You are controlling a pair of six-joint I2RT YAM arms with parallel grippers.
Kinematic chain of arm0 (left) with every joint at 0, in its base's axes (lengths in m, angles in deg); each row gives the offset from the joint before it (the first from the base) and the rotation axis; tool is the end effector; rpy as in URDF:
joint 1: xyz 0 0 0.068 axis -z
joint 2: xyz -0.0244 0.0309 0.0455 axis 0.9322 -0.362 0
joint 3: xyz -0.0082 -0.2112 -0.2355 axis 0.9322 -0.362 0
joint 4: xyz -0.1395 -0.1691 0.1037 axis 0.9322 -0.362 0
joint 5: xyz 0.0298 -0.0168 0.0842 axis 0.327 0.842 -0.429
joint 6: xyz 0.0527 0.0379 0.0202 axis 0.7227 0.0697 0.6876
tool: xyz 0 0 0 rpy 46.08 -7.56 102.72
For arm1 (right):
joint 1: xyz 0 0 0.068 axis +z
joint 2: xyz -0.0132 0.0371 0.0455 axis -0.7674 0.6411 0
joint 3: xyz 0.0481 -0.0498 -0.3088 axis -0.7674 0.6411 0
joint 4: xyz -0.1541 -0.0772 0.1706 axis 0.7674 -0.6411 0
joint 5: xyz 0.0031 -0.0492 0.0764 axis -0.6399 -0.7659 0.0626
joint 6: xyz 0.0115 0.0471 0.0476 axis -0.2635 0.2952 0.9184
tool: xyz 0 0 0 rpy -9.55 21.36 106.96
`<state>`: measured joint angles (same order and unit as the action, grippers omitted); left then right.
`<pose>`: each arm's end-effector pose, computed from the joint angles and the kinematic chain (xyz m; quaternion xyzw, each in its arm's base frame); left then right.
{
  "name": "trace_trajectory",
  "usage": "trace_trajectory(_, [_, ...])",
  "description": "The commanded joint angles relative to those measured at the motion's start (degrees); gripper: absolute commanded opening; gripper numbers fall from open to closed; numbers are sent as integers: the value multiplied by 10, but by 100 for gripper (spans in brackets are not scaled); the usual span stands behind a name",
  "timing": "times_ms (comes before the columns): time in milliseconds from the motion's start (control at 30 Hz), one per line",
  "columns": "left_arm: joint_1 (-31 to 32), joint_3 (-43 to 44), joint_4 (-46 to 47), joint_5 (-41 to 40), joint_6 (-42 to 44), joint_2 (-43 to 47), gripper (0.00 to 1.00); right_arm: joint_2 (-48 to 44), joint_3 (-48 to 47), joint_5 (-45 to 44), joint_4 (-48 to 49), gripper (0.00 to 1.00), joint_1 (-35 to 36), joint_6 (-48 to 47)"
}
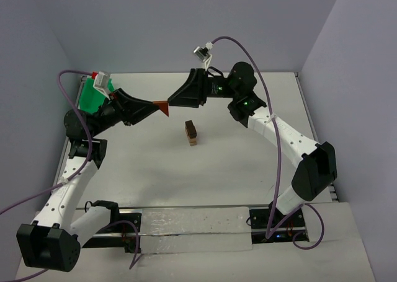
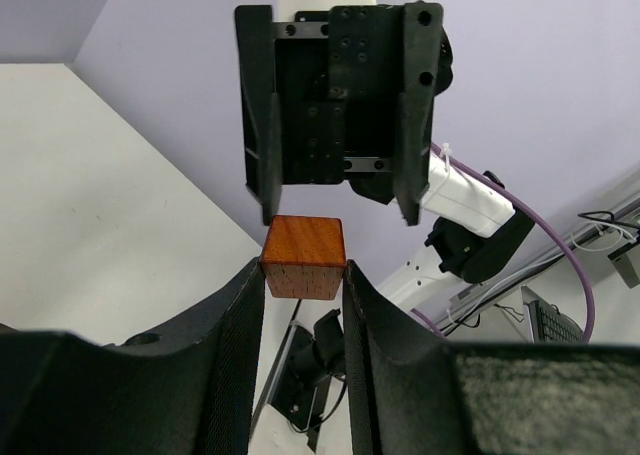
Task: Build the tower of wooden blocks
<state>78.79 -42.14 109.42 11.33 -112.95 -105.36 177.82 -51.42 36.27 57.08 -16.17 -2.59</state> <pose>0.1634 -0.0723 0.4411 0.1040 0.5924 -0.6533 0.4598 0.2592 0.2311 0.4783 -0.2954 0.5812 0.7003 0.2908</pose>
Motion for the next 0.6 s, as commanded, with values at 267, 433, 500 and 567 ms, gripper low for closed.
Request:
trace_trajectory(267, [-11,-1,52,17,-28,6,0,-4,24,26,161,70,5,71])
trace_trajectory(433, [-11,-4,59,18,-34,6,0,-1,-13,-9,4,70,8,-33])
trace_trajectory(500, [-11,-6,67,19,-38,5,0,1,-28,-12,-38,70,14,-67])
trace_trajectory(567, [-11,-6,68,20,-38,1,0,4,-33,-9,-44,70,19,-75])
